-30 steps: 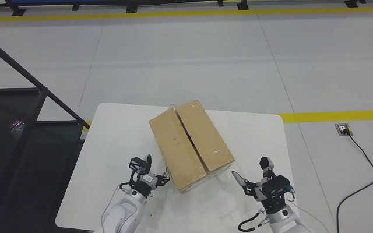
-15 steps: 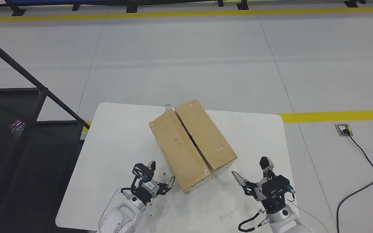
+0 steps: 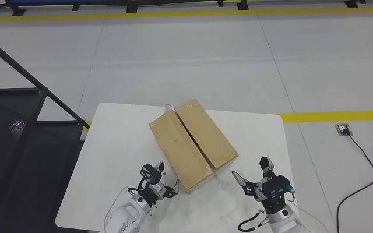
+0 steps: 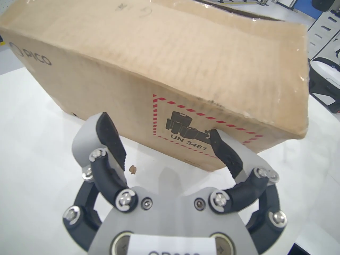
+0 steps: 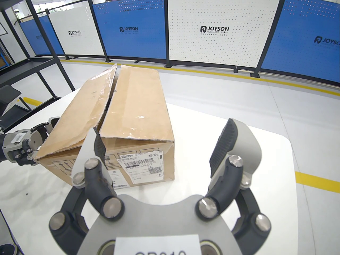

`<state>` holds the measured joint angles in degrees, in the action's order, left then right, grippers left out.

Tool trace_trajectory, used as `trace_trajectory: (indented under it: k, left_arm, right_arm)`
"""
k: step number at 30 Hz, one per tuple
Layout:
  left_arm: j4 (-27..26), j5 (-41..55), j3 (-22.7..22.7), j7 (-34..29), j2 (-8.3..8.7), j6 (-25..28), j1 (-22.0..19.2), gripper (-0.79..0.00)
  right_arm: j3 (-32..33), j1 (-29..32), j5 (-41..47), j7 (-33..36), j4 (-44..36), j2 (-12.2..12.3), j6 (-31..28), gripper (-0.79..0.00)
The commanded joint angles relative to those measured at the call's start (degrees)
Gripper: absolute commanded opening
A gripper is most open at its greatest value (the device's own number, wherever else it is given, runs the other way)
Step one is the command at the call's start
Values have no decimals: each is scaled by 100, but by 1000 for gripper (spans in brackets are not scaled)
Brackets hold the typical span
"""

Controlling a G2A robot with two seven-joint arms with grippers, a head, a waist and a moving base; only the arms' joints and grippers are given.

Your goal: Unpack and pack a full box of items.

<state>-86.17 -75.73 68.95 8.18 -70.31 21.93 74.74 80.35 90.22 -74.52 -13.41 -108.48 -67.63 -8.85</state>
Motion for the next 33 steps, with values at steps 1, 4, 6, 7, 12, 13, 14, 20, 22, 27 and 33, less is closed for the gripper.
trace_trajectory:
  k: [1,4,6,7,12,13,14,20,22,27,33]
  left_arm:
    - [29,-17,-87,7,-15,19,-54,0]
    - [59,-61,-195,-3,-33,50,-121,0]
    - [72,-95,-258,-12,-43,74,-157,0]
    - [79,-109,-289,-16,-47,91,-171,0]
    - [104,-166,-406,-38,-64,170,-242,0]
    - [106,-180,-427,-37,-67,187,-252,0]
    - [110,-195,-445,-38,-68,207,-257,0]
    - [179,-250,-334,74,-30,332,-158,0]
    - [216,-209,-255,134,-13,371,-111,0]
    - [237,-129,-215,220,-17,279,-126,0]
    - [345,-82,-419,201,-78,169,-332,0]
  right_arm:
    - [0,0,0,0,0,0,0,0]
    - [0,0,0,0,0,0,0,0]
    - [0,0,0,0,0,0,0,0]
    - [0,0,0,0,0,0,0,0]
    - [0,0,0,0,0,0,0,0]
    - [0,0,0,0,0,0,0,0]
    - [0,0,0,0,0,0,0,0]
    - [0,0,0,0,0,0,0,0]
    - [0,0,0,0,0,0,0,0]
    - [0,0,0,0,0,0,0,0]
    - [0,0,0,0,0,0,0,0]
